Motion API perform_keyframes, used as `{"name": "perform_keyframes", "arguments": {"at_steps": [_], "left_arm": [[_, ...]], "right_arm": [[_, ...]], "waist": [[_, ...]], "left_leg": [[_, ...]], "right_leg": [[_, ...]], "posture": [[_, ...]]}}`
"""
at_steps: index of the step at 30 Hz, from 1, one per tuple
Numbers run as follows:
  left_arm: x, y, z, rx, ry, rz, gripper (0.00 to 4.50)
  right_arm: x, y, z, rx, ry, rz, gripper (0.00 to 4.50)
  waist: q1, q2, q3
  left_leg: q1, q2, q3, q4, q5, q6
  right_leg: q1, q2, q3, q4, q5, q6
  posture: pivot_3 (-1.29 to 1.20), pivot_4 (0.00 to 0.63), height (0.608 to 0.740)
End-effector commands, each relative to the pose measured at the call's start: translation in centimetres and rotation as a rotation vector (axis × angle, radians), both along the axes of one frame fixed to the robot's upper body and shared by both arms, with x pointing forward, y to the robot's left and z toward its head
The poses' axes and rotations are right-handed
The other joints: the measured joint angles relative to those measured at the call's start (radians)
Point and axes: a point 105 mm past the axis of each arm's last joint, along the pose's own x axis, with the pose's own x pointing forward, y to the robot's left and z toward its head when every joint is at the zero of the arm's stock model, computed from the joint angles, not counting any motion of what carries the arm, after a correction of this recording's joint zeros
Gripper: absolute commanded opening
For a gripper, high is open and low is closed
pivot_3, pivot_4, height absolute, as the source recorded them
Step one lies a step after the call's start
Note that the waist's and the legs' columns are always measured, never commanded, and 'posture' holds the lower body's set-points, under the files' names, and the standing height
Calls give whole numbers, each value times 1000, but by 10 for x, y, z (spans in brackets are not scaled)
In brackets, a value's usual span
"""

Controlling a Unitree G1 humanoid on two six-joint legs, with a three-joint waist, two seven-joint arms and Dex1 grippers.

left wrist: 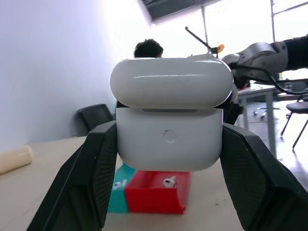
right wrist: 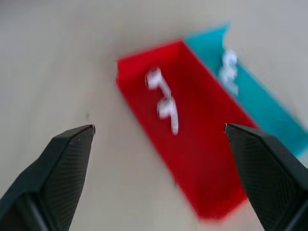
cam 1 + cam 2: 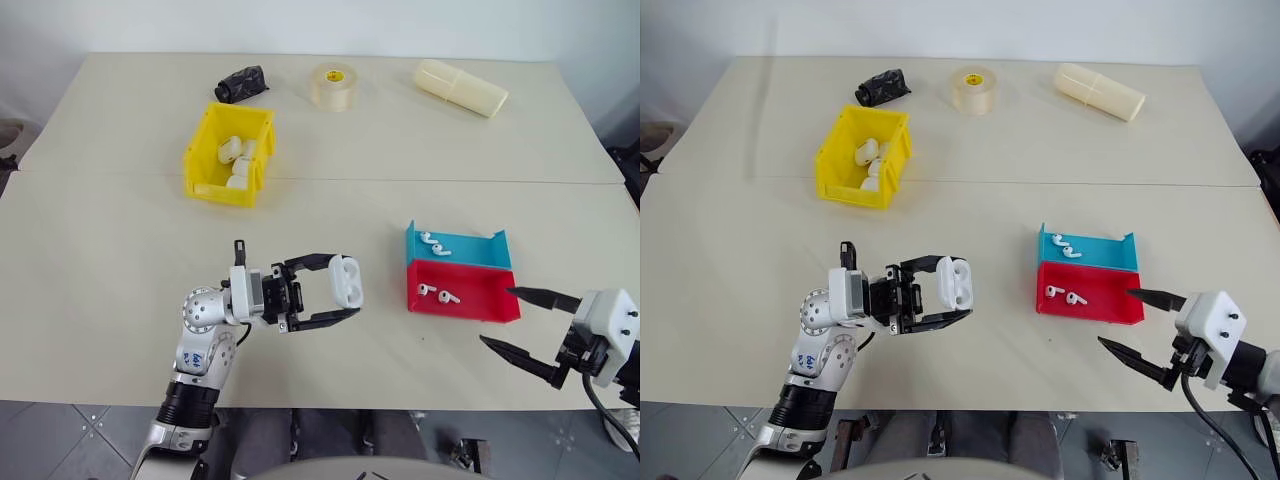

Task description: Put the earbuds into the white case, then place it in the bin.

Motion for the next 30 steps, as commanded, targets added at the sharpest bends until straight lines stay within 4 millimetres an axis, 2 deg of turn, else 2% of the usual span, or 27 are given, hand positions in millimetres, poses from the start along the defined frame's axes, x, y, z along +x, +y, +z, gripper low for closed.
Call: {"name": "perform_keyframes", "arguments": {"at_steps": [1, 9, 12, 17, 22, 30], "left_arm": [[-7, -7, 8, -53, -32, -58, 2782], [-10, -16, -6, 23, 19, -155, 2782], [-8, -18, -5, 31, 20, -146, 2782], [-8, -20, -1, 21, 17, -134, 2782], [-10, -24, 1, 10, 23, -129, 2782], [-16, -28, -1, 0, 41, -132, 2782]], "right_arm": [[3, 5, 15, -45, 26, 9, 4500], [25, 10, 12, -191, 264, -70, 4500], [34, 19, 12, -222, 325, -40, 4500], [55, 33, 7, -307, 353, -7, 4500], [68, 38, 3, -345, 392, -12, 4500], [77, 43, 1, -413, 390, -10, 4500]], "waist": [[0, 2, -1], [3, 4, -3], [3, 4, -3], [0, 4, -3], [1, 5, -3], [0, 5, -3]], "left_leg": [[0, 0, 0, 0, 0, 0], [-1, -1, -2, 1, 1, 1], [-3, -1, -5, 1, 1, 1], [-4, -2, -7, 1, 1, 1], [-5, -2, -8, 1, 1, 1], [-6, -2, -8, 1, 1, 1]], "right_leg": [[0, 0, 0, 0, 0, 0], [1, -1, -1, -1, 0, 0], [1, -1, -3, -3, 0, 0], [2, -2, -6, -4, 1, 0], [2, -2, -7, -4, 1, 0], [2, -3, -8, -5, 1, 0]], "posture": [[0, 150, 740], [0, 150, 740], [0, 150, 740], [0, 150, 740], [0, 150, 740], [0, 150, 740]]}}
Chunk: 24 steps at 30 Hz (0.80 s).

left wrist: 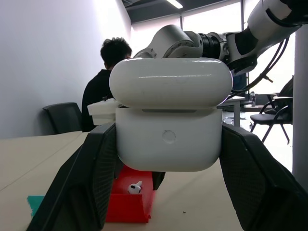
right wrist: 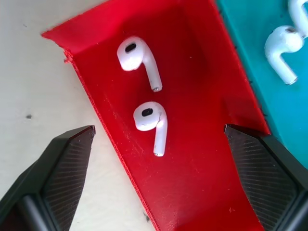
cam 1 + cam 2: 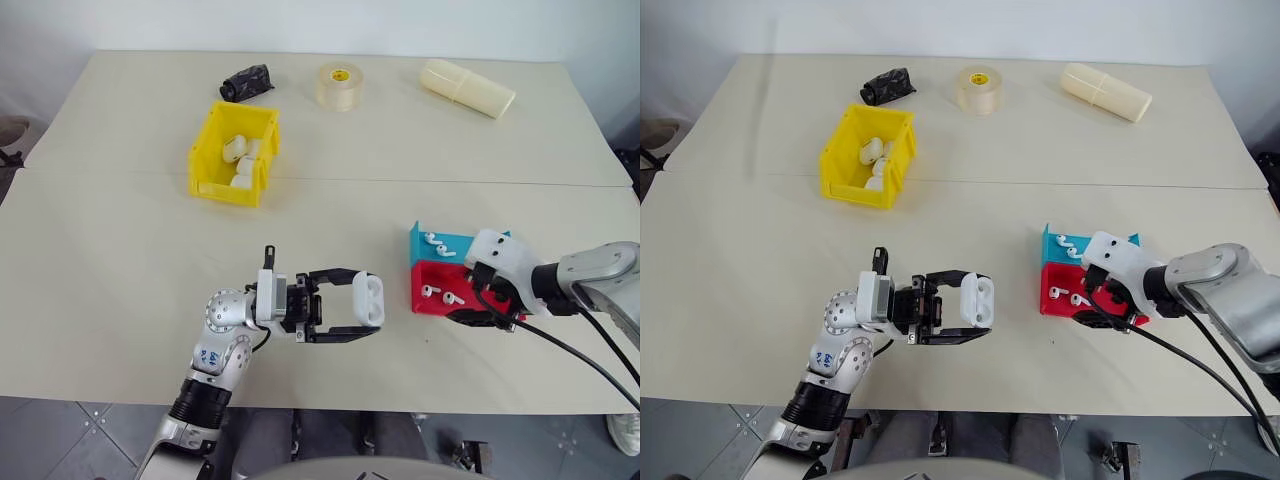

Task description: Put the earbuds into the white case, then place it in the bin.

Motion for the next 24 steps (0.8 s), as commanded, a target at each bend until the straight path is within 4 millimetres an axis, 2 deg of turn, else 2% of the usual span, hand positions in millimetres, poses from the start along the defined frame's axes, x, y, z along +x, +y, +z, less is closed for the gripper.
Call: {"name": "perform_keyframes", "arguments": {"at_steps": [1, 7, 10, 14, 24], "left_arm": [[-7, -3, 6, -20, -25, -9, 2782], [-8, -5, 6, -16, -21, -12, 2782], [-9, -6, 6, -16, -19, -16, 2782], [-8, -6, 6, -14, -19, -17, 2782], [-5, -4, 7, -9, -22, -16, 2782]], "right_arm": [[4, 4, 4, -12, -18, 13, 4500], [6, 8, 5, -18, -28, 22, 4500], [6, 13, 4, -13, -28, 33, 3947], [5, 15, 3, -18, -27, 48, 2625], [4, 16, 1, -51, -33, 96, 2625]], "waist": [[-1, 0, 0], [-1, 0, 0], [-1, 0, 0], [-1, 0, 0], [-1, 0, 0]], "left_leg": [[0, 0, 0, 0, 0, 0], [0, 0, 0, 0, 0, 0], [0, 0, 0, 0, 0, 0], [0, 0, 0, 0, 0, 0], [0, 0, 0, 0, 0, 0]], "right_leg": [[0, 0, 0, 0, 0, 0], [0, 0, 0, 0, 0, 0], [0, 0, 0, 0, 0, 0], [0, 0, 0, 0, 0, 0], [0, 0, 0, 0, 0, 0]], "posture": [[0, 150, 740], [0, 150, 740], [0, 150, 740], [0, 150, 740], [0, 150, 740]]}}
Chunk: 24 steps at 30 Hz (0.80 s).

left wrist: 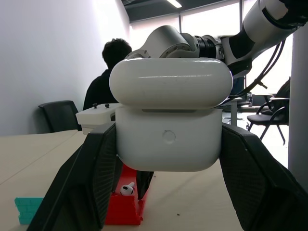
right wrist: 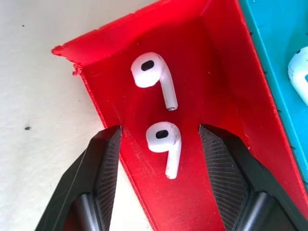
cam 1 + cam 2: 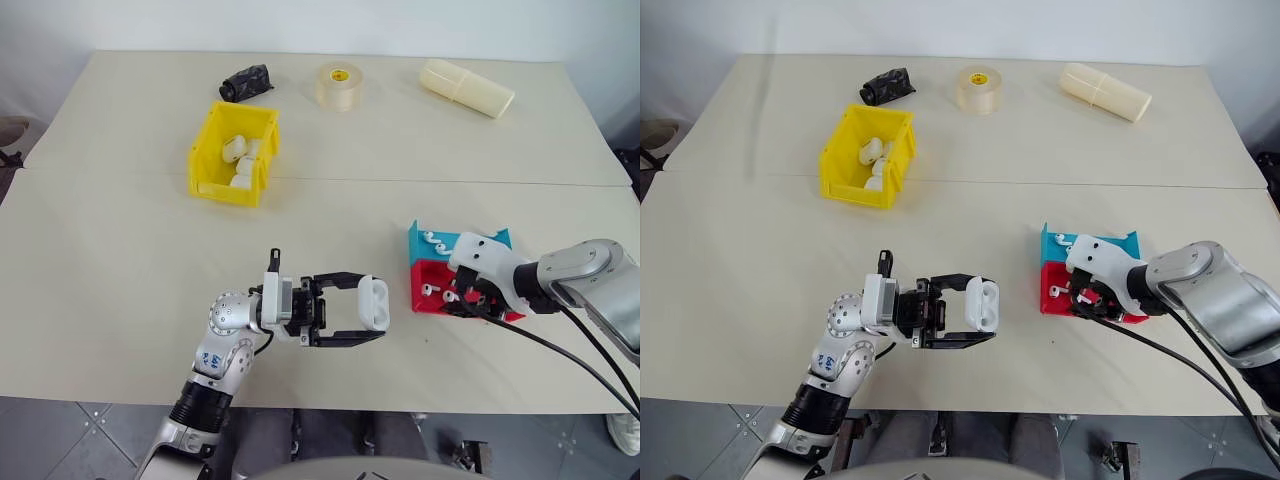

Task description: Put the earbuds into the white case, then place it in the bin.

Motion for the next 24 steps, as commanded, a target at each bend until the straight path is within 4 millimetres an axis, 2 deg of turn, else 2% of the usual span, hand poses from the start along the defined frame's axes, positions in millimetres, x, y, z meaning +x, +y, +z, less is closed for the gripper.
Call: {"name": "perform_keyframes", "arguments": {"at_steps": [1, 5, 8, 12, 19, 24], "left_arm": [[-3, 0, 9, -20, -37, -10, 2782], [-2, 1, 9, -19, -38, -10, 2782], [-2, 2, 9, -17, -39, -11, 2782], [-1, 3, 9, -13, -38, -14, 2782], [1, 6, 8, 0, -39, -18, 2782], [9, 9, 8, 10, -33, -17, 2782]], "right_arm": [[0, 3, 3, -20, -21, 35, 2625], [0, 4, 2, -23, -24, 45, 2625], [-1, 3, 0, -36, -24, 57, 2047], [-3, 2, -2, -46, -20, 72, 740], [-3, 4, 1, -37, -36, 91, 740], [-4, -9, 28, 0, -96, 71, 740]], "waist": [[0, 0, 0], [0, 0, 0], [0, 0, 0], [0, 0, 0], [0, 0, 0], [3, 0, 0]], "left_leg": [[0, 0, 0, 0, 0, 0], [0, 0, 0, 0, 0, 0], [0, 0, 0, 0, 0, 0], [0, 0, 0, 0, 0, 0], [0, 0, 0, 0, 0, 0], [0, 0, 0, 0, 0, 0]], "right_leg": [[0, 0, 0, 0, 0, 0], [0, 0, 0, 0, 0, 0], [0, 0, 0, 0, 0, 0], [0, 0, 0, 0, 0, 0], [0, 0, 0, 0, 0, 0], [0, 0, 0, 0, 0, 0]], "posture": [[0, 150, 740], [0, 150, 740], [0, 150, 740], [0, 150, 740], [0, 150, 740], [0, 150, 740]]}}
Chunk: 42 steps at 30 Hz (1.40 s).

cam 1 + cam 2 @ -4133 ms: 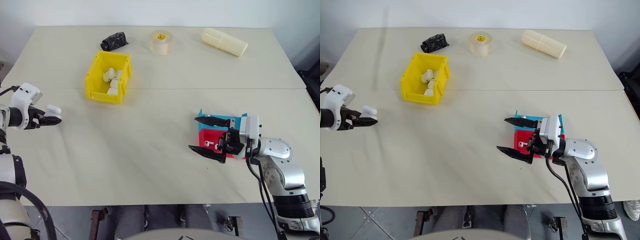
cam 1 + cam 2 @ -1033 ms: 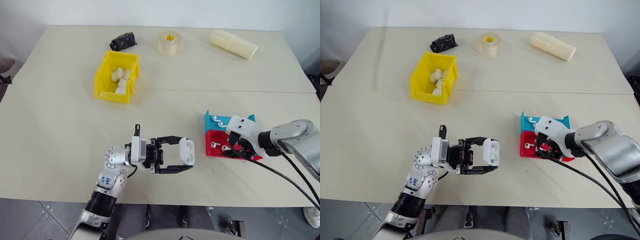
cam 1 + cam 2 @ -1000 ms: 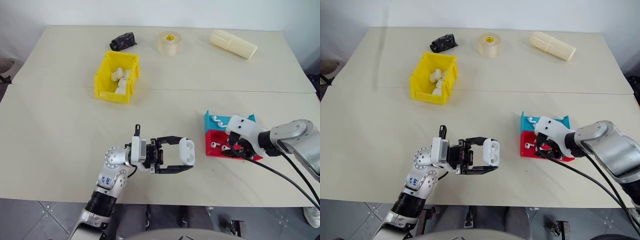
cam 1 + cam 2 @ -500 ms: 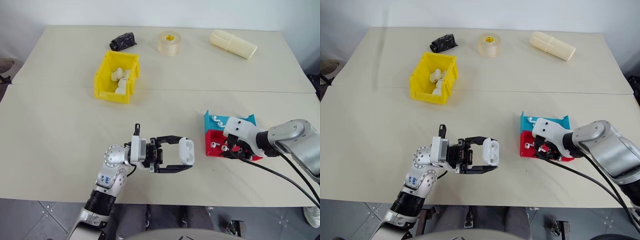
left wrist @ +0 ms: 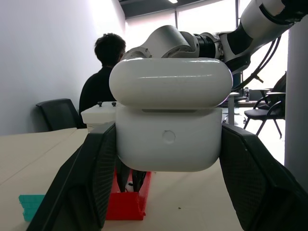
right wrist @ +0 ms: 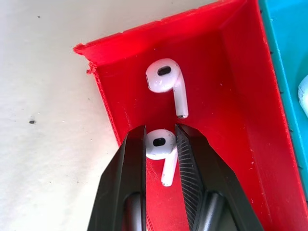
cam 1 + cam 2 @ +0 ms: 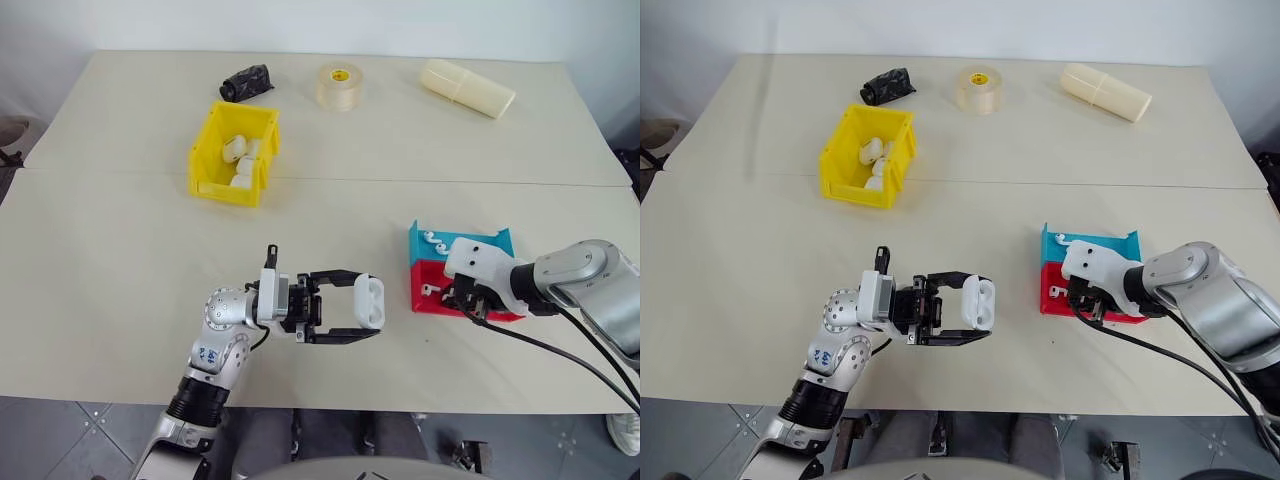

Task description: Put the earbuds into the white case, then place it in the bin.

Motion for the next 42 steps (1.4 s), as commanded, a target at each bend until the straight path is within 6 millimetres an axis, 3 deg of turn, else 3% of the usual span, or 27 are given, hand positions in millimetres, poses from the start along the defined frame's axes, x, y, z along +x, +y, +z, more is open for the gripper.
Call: {"name": "perform_keyframes", "arguments": {"at_steps": [1, 6, 12, 17, 26, 42], "left_arm": [[4, 4, 6, -25, -6, -4, 2782], [12, 8, 8, -37, 7, -16, 2782], [18, 5, 9, -28, 43, -55, 2782], [21, 4, 12, -27, 69, -66, 2782], [24, 6, 28, -73, 121, -83, 2782], [15, 3, 38, -57, 129, -145, 2782]], "right_arm": [[0, -8, 32, 27, -97, 11, 740], [-14, 0, 60, 283, -174, 61, 740], [-35, 41, 97, 899, -404, 219, 740], [-46, 67, 114, 1182, -524, 259, 740], [-57, 103, 105, 1370, -509, 236, 740], [-48, 115, 85, 1430, -558, 160, 740]], "waist": [[-2, 0, 0], [-1, 0, 0], [-2, -1, 0], [-3, -1, 0], [-4, 0, 0], [-5, 0, 0]], "left_leg": [[0, 0, 0, 0, 0, 0], [0, 0, 0, -1, 0, 0], [1, 0, -1, -1, 0, 0], [1, 0, 0, -1, 0, 0], [2, 0, 0, -1, 0, 0], [2, 0, 1, -1, 0, 0]], "right_leg": [[0, 0, 0, 0, 0, 0], [0, 1, -1, 0, 0, 0], [2, 1, -1, -1, 0, 0], [1, 1, 0, 0, 0, 1], [1, 2, 0, 1, 0, 0], [0, 3, 1, 1, 0, 0]], "posture": [[0, 150, 740], [0, 150, 740], [0, 150, 740], [0, 150, 740], [0, 150, 740], [0, 150, 740]]}}
